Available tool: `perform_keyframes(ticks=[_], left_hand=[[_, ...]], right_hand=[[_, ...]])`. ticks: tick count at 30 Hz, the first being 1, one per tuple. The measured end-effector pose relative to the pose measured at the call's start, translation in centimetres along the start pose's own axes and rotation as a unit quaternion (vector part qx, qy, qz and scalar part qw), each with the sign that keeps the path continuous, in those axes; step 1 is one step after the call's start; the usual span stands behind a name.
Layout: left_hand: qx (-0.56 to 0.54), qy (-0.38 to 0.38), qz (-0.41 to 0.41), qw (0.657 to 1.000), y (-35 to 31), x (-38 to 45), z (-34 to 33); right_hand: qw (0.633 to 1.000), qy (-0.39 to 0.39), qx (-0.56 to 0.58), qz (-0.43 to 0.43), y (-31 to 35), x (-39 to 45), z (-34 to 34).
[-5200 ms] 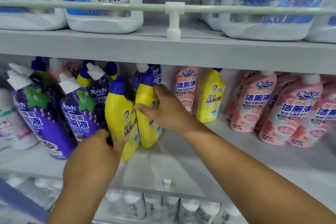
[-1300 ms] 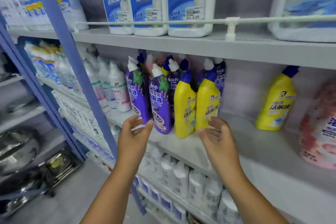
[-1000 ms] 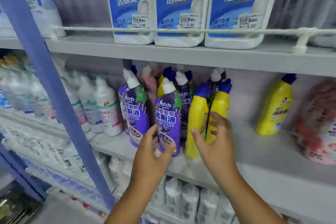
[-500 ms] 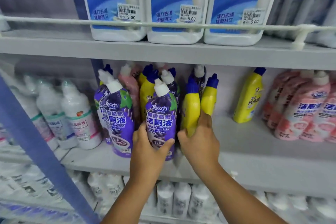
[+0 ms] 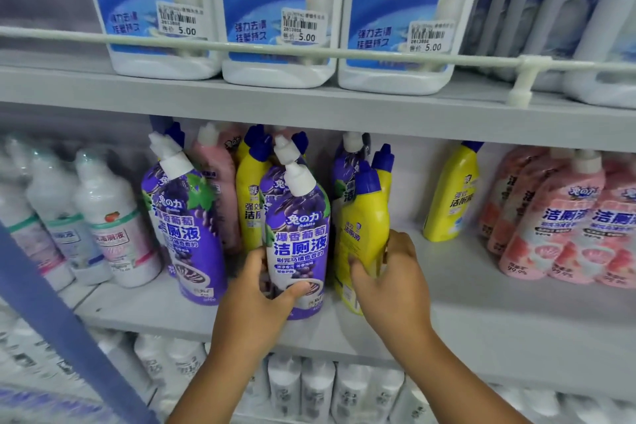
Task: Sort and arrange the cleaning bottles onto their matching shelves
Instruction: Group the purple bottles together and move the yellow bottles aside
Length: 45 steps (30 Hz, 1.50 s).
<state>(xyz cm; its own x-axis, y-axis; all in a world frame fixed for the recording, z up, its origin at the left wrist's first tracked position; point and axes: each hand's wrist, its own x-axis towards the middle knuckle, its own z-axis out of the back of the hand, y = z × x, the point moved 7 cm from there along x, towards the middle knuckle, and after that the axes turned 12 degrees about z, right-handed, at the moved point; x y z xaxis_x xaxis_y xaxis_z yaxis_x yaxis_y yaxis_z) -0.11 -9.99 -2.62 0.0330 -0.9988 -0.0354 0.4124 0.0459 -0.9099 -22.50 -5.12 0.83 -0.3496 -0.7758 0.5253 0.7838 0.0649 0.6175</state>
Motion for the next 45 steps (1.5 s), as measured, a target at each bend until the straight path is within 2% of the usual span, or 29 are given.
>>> perform_keyframes(ticks=[7, 14, 19, 22, 24, 26, 28, 30, 35, 38, 41, 43, 45], left_hand=[[-0.032, 0.021, 0.000, 0.999, -0.7, -0.4, -2.1], [-0.051, 0.062, -0.010, 0.997, -2.0, 0.2, -4.7], [0.002, 0.071, -0.046, 0.996, -2.1, 1.9, -7.7], [0.041, 0.053, -0.073, 0.995, -2.7, 2.7, -9.3], [0.065, 0.035, -0.096, 0.993, -3.7, 3.2, -10.1], [0.087, 0.040, -0.109, 0.989, -4.4, 3.2, -10.4], [0.058, 0.034, -0.103, 0.992, -4.4, 2.7, -9.0], [-0.005, -0.021, -0.105, 0.994, -4.5, 1.7, -5.7], [-0.067, -0.199, -0.184, 0.960, -4.7, -2.7, 4.4], [-0.101, -0.283, -0.151, 0.942, -2.3, -2.9, 9.0], [-0.111, -0.251, -0.055, 0.960, 1.1, 0.0, 10.5], [-0.090, -0.196, -0.029, 0.976, 2.2, 2.0, 10.5], [-0.080, -0.167, -0.014, 0.983, 3.0, 3.3, 10.3]], right_hand=[[0.999, -0.041, -0.010, 0.008, -3.2, 2.1, 1.2], [1.000, -0.010, 0.024, -0.005, -7.7, 7.6, -0.7], [0.998, 0.030, -0.005, -0.053, -10.1, 10.1, -1.8], [0.992, 0.001, 0.073, -0.107, -10.8, 9.2, -0.7], [0.980, -0.052, 0.162, -0.104, -9.8, 7.9, 0.3], [0.959, -0.060, 0.260, -0.096, -7.8, 6.4, 0.5], [0.954, -0.025, 0.292, -0.057, -5.7, 5.7, 0.1], [0.963, -0.003, 0.267, -0.019, -4.7, 5.9, -0.6], [0.975, -0.025, 0.220, -0.003, -4.0, 6.2, -3.4], [0.979, -0.065, 0.194, 0.005, -4.6, 6.4, -3.5], [0.979, -0.091, 0.182, -0.001, -5.1, 6.9, -2.8], [0.985, -0.134, 0.109, -0.012, -4.3, 6.1, -1.7], [0.980, -0.184, 0.062, 0.032, -1.8, 4.7, -0.5]])
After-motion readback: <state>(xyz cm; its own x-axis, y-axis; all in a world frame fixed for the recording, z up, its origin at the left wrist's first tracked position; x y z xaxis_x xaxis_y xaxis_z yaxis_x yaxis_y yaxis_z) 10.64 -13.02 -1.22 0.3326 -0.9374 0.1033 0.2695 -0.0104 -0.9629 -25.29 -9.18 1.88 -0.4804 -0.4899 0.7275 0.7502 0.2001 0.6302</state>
